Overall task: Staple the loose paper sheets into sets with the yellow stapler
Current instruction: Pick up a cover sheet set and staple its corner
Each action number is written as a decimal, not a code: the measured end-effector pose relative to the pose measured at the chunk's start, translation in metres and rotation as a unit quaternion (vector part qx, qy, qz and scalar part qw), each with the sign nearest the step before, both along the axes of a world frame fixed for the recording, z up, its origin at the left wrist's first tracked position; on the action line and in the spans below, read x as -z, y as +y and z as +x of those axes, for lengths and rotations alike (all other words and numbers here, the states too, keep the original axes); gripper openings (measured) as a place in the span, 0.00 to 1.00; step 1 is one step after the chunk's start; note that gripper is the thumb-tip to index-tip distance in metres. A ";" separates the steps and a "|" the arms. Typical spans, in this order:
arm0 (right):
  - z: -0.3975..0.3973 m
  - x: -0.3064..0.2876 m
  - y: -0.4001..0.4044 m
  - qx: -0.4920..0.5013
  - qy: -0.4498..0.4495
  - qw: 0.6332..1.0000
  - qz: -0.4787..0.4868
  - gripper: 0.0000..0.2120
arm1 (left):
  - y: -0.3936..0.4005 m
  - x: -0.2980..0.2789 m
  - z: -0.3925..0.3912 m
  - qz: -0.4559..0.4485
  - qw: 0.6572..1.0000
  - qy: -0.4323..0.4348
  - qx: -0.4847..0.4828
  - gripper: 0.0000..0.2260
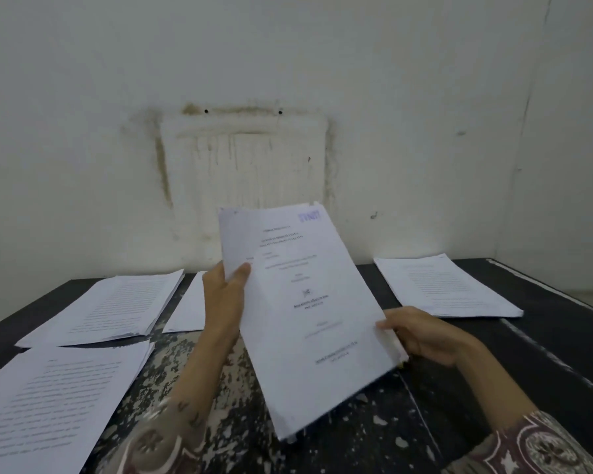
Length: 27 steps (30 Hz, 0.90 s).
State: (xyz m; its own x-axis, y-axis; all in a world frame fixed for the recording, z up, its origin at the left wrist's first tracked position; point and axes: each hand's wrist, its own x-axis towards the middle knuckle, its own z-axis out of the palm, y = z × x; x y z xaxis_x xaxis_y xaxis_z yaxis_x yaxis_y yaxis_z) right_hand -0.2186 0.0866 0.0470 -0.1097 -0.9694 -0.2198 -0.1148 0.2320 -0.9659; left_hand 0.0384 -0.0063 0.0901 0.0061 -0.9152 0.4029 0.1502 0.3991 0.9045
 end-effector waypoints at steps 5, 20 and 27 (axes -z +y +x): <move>-0.030 -0.005 0.014 0.000 0.056 0.998 -0.002 0.12 | -0.020 -0.012 -0.045 0.023 0.999 0.028 0.026 0.05; -0.164 0.001 0.014 0.324 0.155 0.932 -0.042 0.12 | -0.023 0.064 -0.219 0.139 0.948 -0.219 0.184 0.04; -0.202 0.028 0.002 0.378 0.311 0.871 -0.021 0.10 | -0.030 0.072 -0.270 0.071 0.931 -0.304 0.187 0.09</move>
